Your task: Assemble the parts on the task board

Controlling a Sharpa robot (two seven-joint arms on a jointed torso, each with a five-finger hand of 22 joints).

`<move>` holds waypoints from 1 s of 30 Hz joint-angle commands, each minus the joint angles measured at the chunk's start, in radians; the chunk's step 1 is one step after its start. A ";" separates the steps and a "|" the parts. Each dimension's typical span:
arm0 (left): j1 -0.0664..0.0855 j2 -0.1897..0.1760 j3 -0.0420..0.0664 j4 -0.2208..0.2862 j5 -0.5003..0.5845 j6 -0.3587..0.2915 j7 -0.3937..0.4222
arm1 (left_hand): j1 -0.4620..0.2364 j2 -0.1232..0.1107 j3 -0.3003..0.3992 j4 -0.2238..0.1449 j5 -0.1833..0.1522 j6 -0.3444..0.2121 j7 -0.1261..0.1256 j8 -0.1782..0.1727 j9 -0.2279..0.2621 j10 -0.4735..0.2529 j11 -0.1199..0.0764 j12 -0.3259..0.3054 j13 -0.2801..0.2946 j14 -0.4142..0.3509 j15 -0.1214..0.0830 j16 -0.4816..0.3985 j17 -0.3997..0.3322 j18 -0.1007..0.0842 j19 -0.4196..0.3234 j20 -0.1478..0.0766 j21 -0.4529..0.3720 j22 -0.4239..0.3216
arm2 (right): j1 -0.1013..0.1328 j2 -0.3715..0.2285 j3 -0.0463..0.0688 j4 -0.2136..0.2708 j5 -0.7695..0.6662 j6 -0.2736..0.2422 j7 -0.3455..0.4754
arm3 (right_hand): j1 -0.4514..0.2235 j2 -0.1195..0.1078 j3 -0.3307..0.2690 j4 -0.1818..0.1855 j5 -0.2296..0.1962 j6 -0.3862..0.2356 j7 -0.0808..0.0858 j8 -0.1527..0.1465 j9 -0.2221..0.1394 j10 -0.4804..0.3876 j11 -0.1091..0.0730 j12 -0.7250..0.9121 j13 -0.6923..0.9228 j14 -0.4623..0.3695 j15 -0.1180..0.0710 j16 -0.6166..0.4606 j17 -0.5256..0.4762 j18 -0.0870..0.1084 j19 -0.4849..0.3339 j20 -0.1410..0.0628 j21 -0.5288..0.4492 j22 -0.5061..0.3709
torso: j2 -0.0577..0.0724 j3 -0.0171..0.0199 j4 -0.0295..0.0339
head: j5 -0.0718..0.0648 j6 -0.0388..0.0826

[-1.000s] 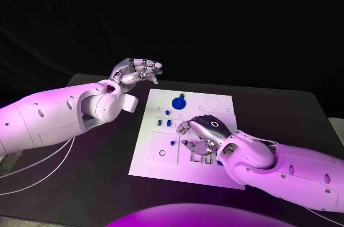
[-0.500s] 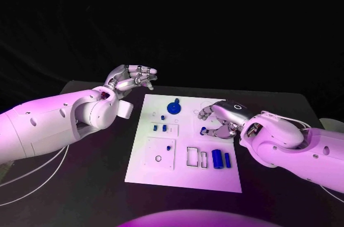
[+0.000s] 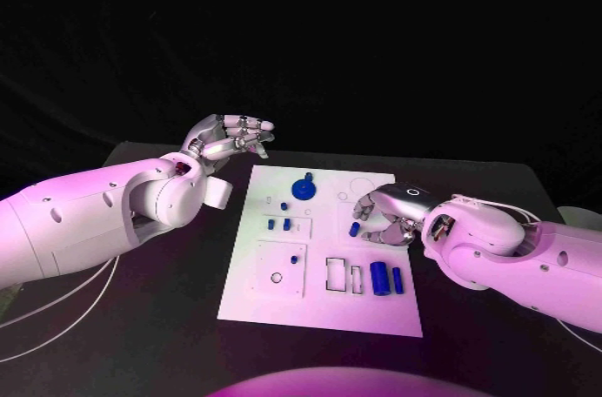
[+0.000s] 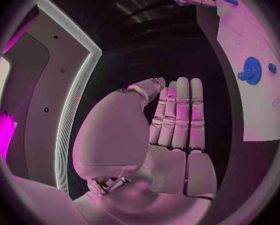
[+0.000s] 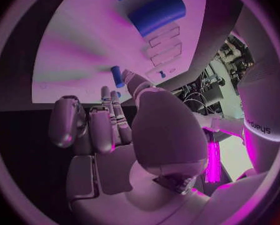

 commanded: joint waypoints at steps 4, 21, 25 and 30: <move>0.001 0.001 0.001 0.003 -0.003 0.016 0.010 | -0.003 0.003 -0.001 -0.004 0.004 0.001 0.009 0.001 -0.002 -0.005 0.002 0.004 0.001 0.006 0.000 -0.005 -0.001 0.001 -0.006 -0.003 0.005 0.001 | -0.008 0.019 -0.002 -0.012 0.004 0.016 0.007 | 0.014 0.003 0.059 0.010 -0.029 0.026 -0.001 0.002 -0.009 0.034 -0.004 0.014 -0.011 0.023 -0.005 -0.003 0.000 0.002 0.021 -0.004 0.028 0.100 | 0.001 0.0014 -0.0003 | 0.001 -0.002; 0.001 -0.001 0.001 0.001 -0.003 0.028 -0.001 | -0.006 0.006 -0.001 -0.004 0.004 0.001 0.008 0.001 -0.003 -0.006 0.002 0.005 0.001 0.008 0.001 -0.006 -0.001 0.001 -0.008 -0.002 0.006 0.003 | -0.017 0.053 -0.003 -0.050 0.017 -0.029 0.014 | -0.003 -0.009 0.159 0.036 -0.055 0.047 -0.003 -0.005 -0.020 0.083 -0.009 0.012 -0.032 0.026 -0.009 -0.001 -0.001 -0.001 0.029 -0.009 0.041 0.111 | 0.000 0.0013 -0.0007 | 0.002 -0.006; 0.001 -0.001 0.001 0.001 -0.004 0.031 -0.002 | -0.006 0.006 -0.001 -0.004 0.004 0.001 0.008 0.001 -0.003 -0.006 0.002 0.005 0.001 0.008 0.001 -0.006 -0.001 0.001 -0.008 -0.002 0.006 0.003 | -0.018 0.057 -0.004 -0.055 0.017 -0.040 0.015 | -0.004 -0.004 0.190 0.039 -0.059 0.064 -0.005 0.002 -0.018 0.111 -0.014 0.019 -0.032 0.027 -0.013 0.003 0.004 -0.003 0.035 -0.012 0.054 0.118 | 0.000 0.0015 -0.0006 | 0.003 -0.007; 0.001 -0.001 0.001 0.001 -0.004 0.032 -0.003 | -0.007 0.006 -0.002 -0.003 0.003 0.000 0.008 0.001 -0.003 -0.007 0.002 0.005 0.001 0.008 0.001 -0.006 -0.001 0.001 -0.009 -0.001 0.006 0.003 | -0.019 0.060 -0.004 -0.058 0.018 -0.059 0.017 | 0.014 0.017 0.240 0.027 -0.103 0.110 -0.013 0.027 -0.007 0.164 -0.026 0.035 -0.024 0.030 -0.024 0.007 0.009 -0.009 0.047 -0.020 0.085 0.134 | 0.000 0.0008 -0.0016 | 0.002 -0.007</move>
